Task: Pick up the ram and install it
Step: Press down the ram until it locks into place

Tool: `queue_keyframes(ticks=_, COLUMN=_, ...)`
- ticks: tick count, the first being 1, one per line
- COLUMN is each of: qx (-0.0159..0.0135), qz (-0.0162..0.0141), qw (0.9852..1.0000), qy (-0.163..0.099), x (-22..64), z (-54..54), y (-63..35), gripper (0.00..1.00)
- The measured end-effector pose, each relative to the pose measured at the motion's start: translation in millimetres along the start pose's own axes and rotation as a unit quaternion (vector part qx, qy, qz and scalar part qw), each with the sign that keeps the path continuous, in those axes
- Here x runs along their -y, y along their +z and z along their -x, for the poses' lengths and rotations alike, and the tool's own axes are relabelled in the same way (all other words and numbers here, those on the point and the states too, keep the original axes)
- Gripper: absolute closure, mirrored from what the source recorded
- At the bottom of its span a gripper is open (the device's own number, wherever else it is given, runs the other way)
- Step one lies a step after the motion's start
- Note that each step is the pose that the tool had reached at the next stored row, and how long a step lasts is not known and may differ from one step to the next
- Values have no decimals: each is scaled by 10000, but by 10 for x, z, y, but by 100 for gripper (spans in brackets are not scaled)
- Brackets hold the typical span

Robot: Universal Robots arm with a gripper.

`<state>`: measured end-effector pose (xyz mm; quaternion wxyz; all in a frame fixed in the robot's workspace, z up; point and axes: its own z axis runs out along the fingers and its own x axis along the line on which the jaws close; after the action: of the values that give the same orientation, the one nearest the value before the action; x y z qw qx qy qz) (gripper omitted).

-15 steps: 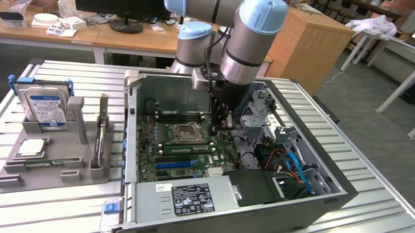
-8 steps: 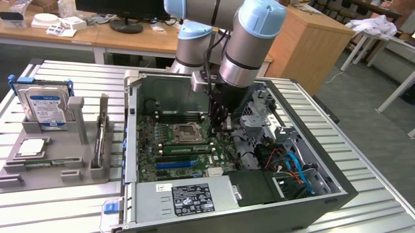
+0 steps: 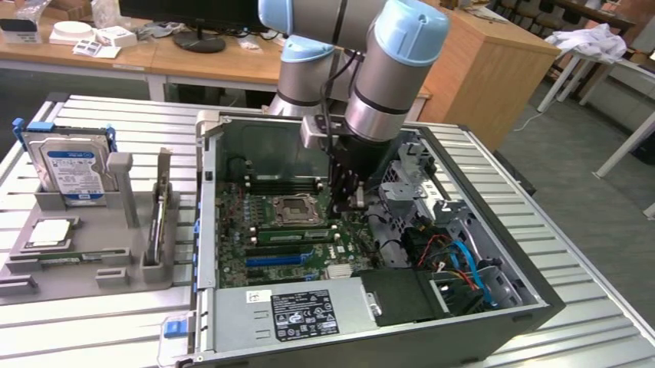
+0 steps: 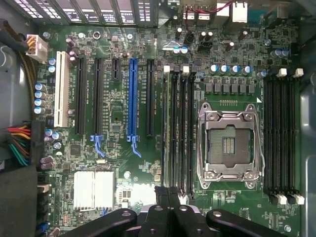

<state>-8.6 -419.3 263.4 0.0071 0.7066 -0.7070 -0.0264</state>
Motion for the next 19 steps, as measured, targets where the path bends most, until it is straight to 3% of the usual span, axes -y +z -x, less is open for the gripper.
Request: queue_keyframes(ticks=19, qx=0, qz=0, qw=10000, qy=0, x=6, z=-3, y=116, gripper=89)
